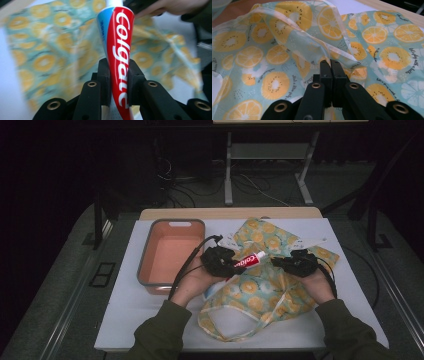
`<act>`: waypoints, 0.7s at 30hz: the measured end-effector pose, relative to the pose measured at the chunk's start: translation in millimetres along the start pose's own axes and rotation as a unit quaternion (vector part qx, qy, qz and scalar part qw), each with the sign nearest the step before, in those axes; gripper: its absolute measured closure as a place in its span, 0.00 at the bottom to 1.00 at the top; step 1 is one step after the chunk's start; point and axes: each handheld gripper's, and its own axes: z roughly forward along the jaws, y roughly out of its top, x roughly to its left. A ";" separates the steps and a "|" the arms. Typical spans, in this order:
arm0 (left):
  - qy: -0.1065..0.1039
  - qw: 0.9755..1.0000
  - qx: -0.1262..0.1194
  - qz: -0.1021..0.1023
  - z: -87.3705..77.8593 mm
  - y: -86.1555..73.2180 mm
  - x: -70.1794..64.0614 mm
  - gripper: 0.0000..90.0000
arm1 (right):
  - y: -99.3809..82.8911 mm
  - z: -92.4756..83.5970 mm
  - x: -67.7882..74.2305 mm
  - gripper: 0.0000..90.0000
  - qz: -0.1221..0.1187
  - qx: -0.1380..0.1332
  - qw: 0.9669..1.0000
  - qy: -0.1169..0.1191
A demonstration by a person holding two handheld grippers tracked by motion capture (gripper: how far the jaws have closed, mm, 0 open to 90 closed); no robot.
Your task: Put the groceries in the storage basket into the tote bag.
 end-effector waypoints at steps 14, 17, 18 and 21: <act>0.007 0.996 0.089 -0.008 78.1 -19.8 -6.4 0.84 | 0.6 -4.3 -1.9 0.99 0.001 -0.007 1.000 -0.001; 0.013 0.995 0.096 -0.020 91.6 -23.4 -2.5 0.84 | 0.7 -3.9 -1.2 0.99 -0.001 -0.007 1.000 -0.001; 0.015 0.995 0.096 -0.023 94.6 -24.5 -1.9 0.83 | 0.6 -3.9 -1.0 0.99 -0.001 -0.007 1.000 0.000; 0.021 0.995 0.095 -0.020 96.2 -28.3 -0.2 0.80 | 0.5 -4.6 -1.3 0.99 0.000 -0.007 1.000 0.000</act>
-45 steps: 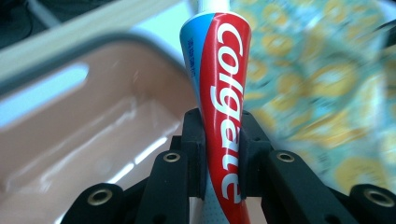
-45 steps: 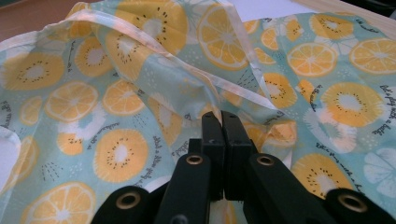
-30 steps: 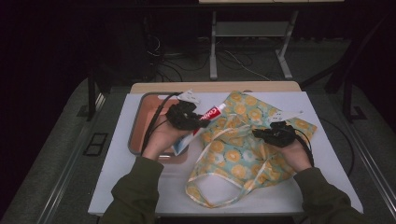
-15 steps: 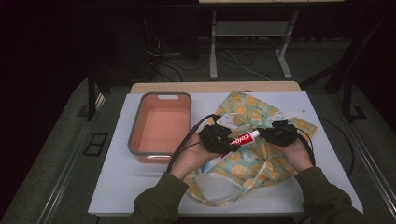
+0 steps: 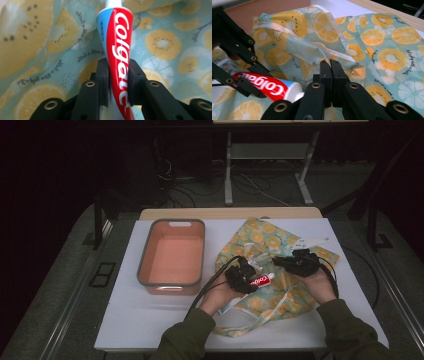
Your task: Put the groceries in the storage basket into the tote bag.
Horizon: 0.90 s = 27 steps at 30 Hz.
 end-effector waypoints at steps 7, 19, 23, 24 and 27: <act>0.007 1.000 -0.025 -0.010 -22.6 -17.2 -0.7 0.47 | 0.0 -0.4 -0.1 0.99 -0.001 0.000 1.000 -0.001; 0.032 0.999 -0.014 -0.020 -36.8 -61.0 -15.5 0.47 | 0.0 -0.4 0.3 0.99 -0.001 0.000 1.000 -0.002; 0.029 0.999 -0.015 -0.029 -36.1 -69.5 -12.1 0.50 | 0.2 -0.3 0.4 0.99 -0.002 -0.001 1.000 -0.002; 0.031 0.999 -0.014 -0.027 -35.9 -68.9 -12.5 0.52 | 0.2 -0.1 0.6 0.99 -0.002 0.000 1.000 -0.002; 0.030 0.999 -0.019 -0.021 -37.0 -68.8 -12.1 0.63 | 0.3 0.2 1.2 0.99 -0.004 0.000 1.000 -0.001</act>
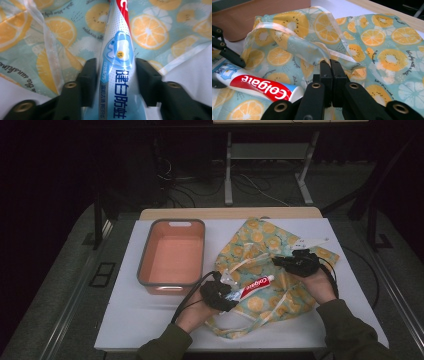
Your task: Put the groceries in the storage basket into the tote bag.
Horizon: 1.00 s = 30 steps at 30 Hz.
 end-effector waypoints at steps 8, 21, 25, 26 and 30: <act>-0.001 1.000 -0.010 0.007 -4.4 3.3 -0.7 0.82 | -0.1 0.1 -0.2 0.99 0.000 -0.001 1.000 0.000; 0.008 0.999 -0.024 0.019 8.9 36.0 -0.1 0.86 | 3.4 -1.8 3.5 0.99 -0.005 -0.012 1.000 0.008; 0.011 0.999 -0.038 0.012 19.7 50.4 0.3 0.86 | 5.2 -3.4 5.7 0.99 -0.006 -0.019 1.000 0.013; 0.012 0.999 -0.042 0.010 22.6 53.7 0.4 0.86 | 6.0 -4.0 6.3 0.99 -0.008 -0.021 1.000 0.015; 0.019 0.998 -0.057 0.002 34.8 66.6 2.6 0.87 | 10.6 -7.5 11.4 1.00 -0.013 -0.032 0.999 0.025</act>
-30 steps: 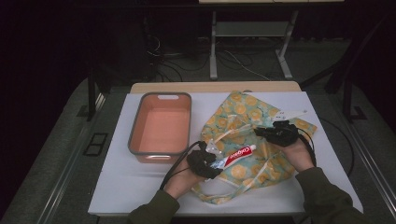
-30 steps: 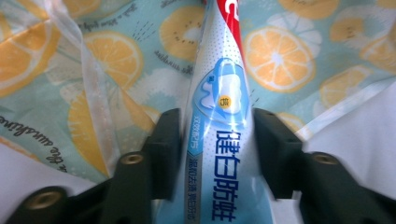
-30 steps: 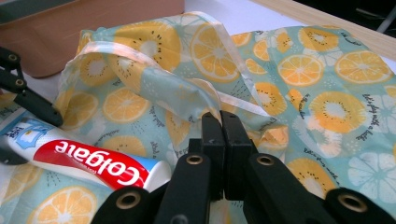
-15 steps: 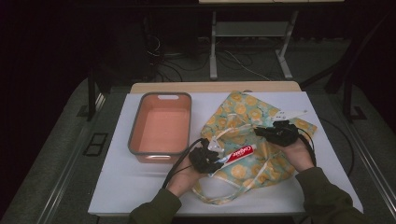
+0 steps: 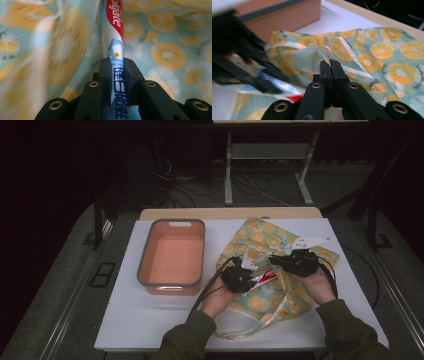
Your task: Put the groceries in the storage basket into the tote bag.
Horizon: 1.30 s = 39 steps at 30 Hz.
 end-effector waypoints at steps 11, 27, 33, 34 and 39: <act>0.008 0.999 -0.025 -0.024 32.7 15.5 7.1 0.84 | 3.2 -2.5 4.0 1.00 -0.006 -0.004 1.000 0.004; -0.024 0.999 -0.047 -0.012 -44.9 -18.2 -3.7 0.52 | -0.7 -5.3 13.6 1.00 -0.011 0.004 1.000 0.023; -0.027 0.998 -0.054 -0.014 -73.4 -44.7 -7.7 0.51 | -7.1 0.7 38.8 1.00 -0.035 0.029 0.997 0.061; -0.026 0.998 -0.053 -0.017 -75.8 -49.0 -7.6 0.50 | -7.6 2.2 43.0 1.00 -0.039 0.032 0.996 0.067; -0.027 0.998 -0.049 -0.017 -82.9 -69.1 -7.1 0.47 | -13.2 11.1 61.1 0.99 -0.056 0.058 0.993 0.085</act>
